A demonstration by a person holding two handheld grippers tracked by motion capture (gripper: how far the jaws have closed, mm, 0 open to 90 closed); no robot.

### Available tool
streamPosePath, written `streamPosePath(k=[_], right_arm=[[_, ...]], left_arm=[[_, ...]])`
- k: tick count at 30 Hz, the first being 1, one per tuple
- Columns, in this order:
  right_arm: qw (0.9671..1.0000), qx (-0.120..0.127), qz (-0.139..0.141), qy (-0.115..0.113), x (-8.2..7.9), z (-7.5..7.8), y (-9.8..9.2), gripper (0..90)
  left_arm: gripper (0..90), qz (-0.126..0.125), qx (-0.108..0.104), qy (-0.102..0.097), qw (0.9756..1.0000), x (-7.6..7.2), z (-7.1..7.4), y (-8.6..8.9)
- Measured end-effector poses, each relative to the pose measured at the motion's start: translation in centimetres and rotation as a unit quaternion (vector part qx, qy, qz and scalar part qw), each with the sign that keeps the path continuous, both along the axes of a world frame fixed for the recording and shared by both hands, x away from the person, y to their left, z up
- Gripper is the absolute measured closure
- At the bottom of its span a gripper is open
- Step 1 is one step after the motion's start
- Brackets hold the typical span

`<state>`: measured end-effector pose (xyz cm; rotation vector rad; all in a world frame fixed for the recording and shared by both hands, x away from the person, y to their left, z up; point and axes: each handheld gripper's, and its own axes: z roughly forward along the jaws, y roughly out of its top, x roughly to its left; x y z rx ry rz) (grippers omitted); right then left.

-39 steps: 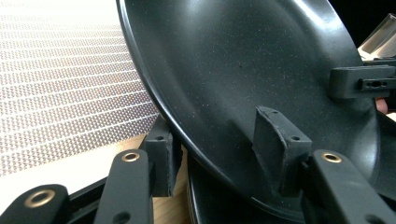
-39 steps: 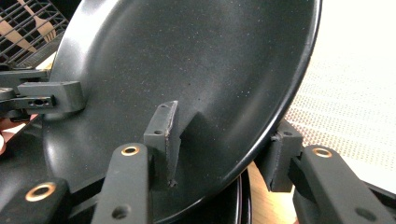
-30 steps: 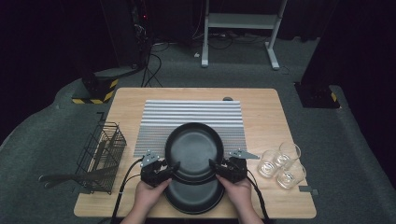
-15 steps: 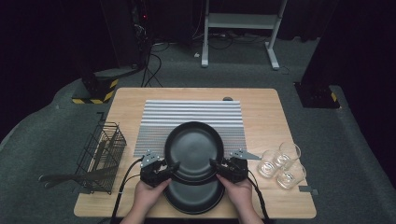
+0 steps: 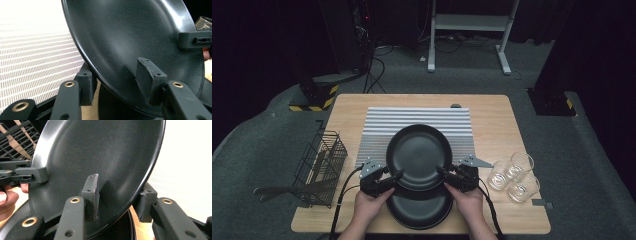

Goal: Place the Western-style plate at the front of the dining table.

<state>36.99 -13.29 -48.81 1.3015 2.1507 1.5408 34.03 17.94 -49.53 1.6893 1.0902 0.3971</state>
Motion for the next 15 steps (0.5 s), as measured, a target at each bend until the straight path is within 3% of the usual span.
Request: streamPosePath(k=[12,15], right_arm=[[0.9999,0.008,-0.003,-0.012,0.4,1.3,0.1,60.0],[0.9998,0.009,-0.004,-0.014,0.4,1.4,0.1,60.2]], left_arm=[[55.3,-0.001,-0.016,-0.018,0.9997,0.2,1.1,0.3],[55.4,-0.001,-0.022,-0.011,0.9997,0.3,1.1,0.3]])
